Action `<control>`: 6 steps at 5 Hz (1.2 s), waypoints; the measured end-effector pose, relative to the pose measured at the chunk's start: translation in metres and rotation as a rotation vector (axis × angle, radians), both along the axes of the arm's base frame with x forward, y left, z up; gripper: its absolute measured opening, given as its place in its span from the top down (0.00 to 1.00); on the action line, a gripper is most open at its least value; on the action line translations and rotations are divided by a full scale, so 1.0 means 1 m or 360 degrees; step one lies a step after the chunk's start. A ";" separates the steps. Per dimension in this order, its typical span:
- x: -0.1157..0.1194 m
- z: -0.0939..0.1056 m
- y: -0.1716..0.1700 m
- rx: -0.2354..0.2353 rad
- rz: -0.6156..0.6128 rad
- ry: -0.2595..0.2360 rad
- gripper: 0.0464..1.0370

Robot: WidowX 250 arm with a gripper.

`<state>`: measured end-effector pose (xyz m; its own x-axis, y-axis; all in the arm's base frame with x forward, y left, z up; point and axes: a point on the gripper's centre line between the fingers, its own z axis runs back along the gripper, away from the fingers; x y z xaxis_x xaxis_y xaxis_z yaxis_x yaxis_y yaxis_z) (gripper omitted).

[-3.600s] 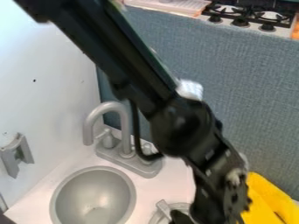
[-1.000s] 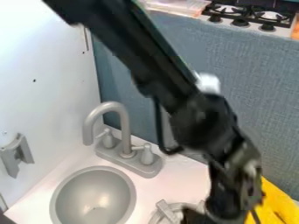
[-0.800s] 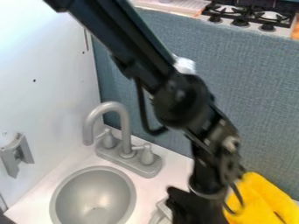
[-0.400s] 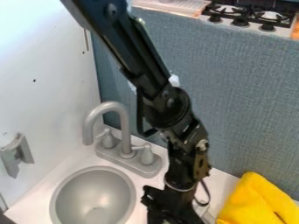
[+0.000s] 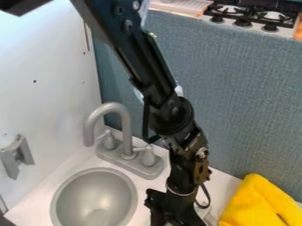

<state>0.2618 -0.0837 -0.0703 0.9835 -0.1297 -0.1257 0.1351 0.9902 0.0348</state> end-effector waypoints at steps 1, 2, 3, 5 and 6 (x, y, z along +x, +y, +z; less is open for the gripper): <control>0.014 -0.003 -0.006 -0.0032 0.0016 -0.0059 0.45; 0.024 -0.008 -0.009 -0.0038 0.0042 -0.0072 0.45; 0.030 -0.013 -0.014 -0.0096 0.0059 -0.0047 0.45; 0.027 -0.018 -0.021 -0.0209 0.0188 0.0090 0.11; 0.018 -0.017 -0.024 -0.0206 0.0280 0.0174 0.03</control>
<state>0.2793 -0.1076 -0.0868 0.9739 0.0204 -0.2262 -0.0439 0.9941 -0.0993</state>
